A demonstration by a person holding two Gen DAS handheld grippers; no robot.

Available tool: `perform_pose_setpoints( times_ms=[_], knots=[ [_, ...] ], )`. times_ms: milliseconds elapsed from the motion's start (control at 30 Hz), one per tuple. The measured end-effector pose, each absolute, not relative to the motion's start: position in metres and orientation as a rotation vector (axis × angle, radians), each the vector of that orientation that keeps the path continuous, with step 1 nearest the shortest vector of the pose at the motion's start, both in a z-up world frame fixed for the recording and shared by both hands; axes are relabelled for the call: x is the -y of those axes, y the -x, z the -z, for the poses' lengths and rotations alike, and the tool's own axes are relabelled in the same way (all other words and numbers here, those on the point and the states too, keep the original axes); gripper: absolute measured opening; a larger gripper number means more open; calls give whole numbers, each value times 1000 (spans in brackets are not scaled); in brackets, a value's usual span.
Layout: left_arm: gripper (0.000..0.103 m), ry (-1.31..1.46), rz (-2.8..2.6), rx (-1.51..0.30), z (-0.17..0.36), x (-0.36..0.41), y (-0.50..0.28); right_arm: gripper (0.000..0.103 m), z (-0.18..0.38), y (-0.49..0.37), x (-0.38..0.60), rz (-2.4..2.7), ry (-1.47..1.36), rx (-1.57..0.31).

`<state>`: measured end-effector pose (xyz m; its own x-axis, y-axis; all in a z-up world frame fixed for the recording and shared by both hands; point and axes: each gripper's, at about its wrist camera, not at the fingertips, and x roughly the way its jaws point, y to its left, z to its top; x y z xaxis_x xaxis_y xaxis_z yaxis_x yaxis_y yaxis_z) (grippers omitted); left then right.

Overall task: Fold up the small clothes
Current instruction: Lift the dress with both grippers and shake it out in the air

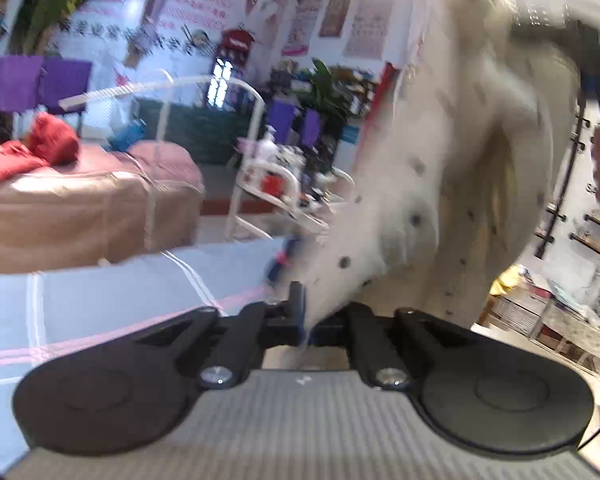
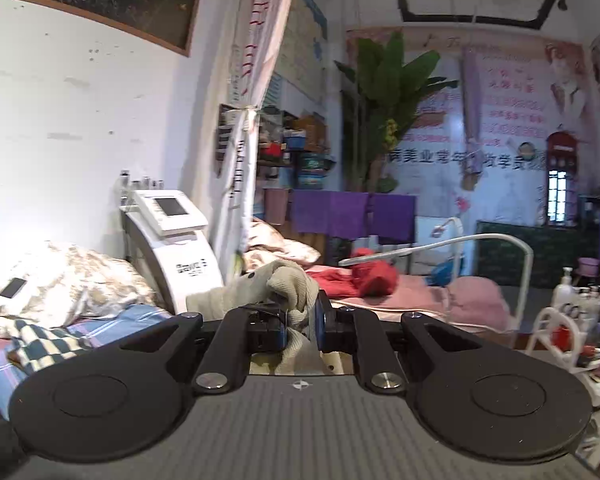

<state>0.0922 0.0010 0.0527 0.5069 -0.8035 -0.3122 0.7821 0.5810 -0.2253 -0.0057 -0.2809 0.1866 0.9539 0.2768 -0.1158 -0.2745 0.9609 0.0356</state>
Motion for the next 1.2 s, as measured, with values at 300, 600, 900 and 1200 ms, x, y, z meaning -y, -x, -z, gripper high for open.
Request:
perform_pose_setpoints(
  times_ms=[300,600,900,1200],
  knots=[
    [2,11,724,53,-206,-128,-10,23,-214,53,276,-457,-135,63],
    [2,-92,545,229,-330,-141,106,23,-239,52,265,-542,-102,149],
    [2,-81,314,-256,-222,-97,-96,24,-117,-117,227,-333,-76,-249],
    [69,-260,56,-589,-41,-77,-255,102,-4,-222,244,-109,-314,-548]
  ],
)
